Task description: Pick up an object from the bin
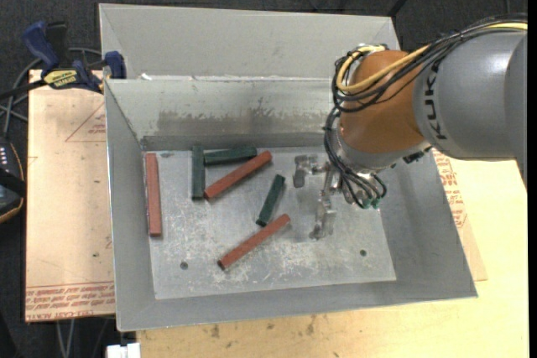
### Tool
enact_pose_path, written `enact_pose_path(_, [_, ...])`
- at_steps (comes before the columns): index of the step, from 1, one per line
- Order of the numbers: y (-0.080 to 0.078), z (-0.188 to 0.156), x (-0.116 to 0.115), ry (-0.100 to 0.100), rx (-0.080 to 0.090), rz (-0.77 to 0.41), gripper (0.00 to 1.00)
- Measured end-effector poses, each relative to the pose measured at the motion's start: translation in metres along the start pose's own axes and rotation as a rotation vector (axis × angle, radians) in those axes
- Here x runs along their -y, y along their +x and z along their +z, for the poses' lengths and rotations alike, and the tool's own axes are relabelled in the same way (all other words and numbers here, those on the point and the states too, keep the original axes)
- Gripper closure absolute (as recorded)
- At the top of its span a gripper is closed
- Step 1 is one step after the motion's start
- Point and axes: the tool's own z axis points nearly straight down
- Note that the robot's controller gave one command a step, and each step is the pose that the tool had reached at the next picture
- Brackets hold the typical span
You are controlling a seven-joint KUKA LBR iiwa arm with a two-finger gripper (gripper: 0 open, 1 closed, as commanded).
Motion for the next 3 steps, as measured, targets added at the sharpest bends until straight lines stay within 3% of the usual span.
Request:
enact_pose_path(1, [0.007, 0.040, -0.061, 0.001, 0.011, -0.254, 0.00])
enact_pose_path(2, [0.004, 0.036, -0.059, 0.004, 0.018, -0.252, 1.00])
enact_pose_path(3, [0.075, -0.055, -0.063, 0.002, 0.012, -0.136, 1.00])
